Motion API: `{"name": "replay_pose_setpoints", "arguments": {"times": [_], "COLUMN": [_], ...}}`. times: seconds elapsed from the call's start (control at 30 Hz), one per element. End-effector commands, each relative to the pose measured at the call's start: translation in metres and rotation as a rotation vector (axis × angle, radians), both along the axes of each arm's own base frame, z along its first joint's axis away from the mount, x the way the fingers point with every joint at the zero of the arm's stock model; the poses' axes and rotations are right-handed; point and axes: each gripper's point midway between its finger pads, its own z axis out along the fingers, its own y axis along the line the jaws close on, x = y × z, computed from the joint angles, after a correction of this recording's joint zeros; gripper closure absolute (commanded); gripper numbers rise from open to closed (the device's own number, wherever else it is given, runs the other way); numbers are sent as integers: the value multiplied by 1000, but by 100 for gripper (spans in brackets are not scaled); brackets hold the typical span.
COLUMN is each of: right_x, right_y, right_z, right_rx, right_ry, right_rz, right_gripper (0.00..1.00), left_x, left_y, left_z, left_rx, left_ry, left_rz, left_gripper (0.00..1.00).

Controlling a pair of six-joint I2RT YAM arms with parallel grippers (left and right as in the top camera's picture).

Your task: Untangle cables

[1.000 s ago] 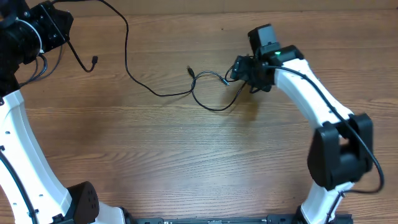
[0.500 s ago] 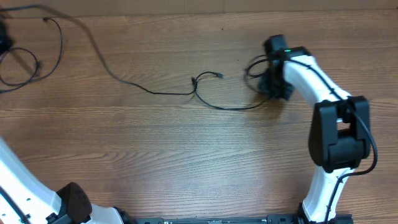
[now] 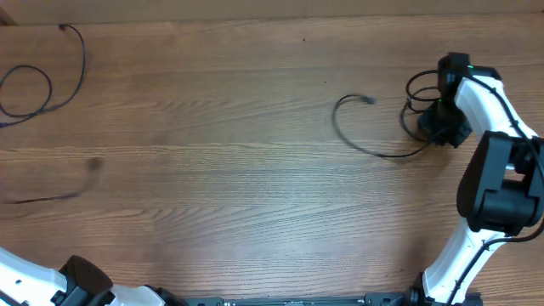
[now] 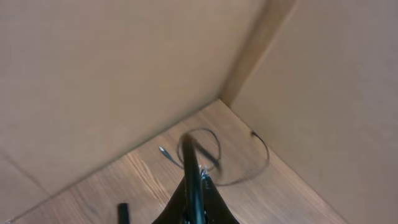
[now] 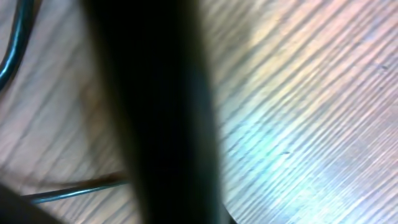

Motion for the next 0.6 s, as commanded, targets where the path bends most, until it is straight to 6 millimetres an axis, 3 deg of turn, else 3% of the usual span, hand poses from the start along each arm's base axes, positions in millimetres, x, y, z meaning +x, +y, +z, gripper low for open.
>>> {"name": "replay_pose_setpoints", "arguments": {"times": [0.0, 0.13, 0.23, 0.3, 0.43, 0.57], "right_x": [1, 5, 10, 11, 19, 28], "right_y": [2, 22, 37, 44, 58, 72], "right_z": [5, 3, 2, 2, 2, 3], "right_rx": [47, 134, 170, 169, 168, 165], "right_ry": [-22, -39, -50, -50, -68, -98], "right_rz": [-13, -3, 21, 41, 80, 119], "right_gripper": [96, 96, 96, 96, 96, 96], "left_x": [10, 45, 82, 103, 142, 181], "left_y": [10, 12, -6, -18, -64, -121], "left_z": [-12, -46, -67, -71, -53, -11], "left_rx": [-21, -84, -146, -156, -180, -160], "left_ry": [20, 68, 64, 47, -62, -228], "left_rz": [7, -101, -252, -322, -498, -691], "left_gripper": [96, 96, 96, 96, 96, 96]}}
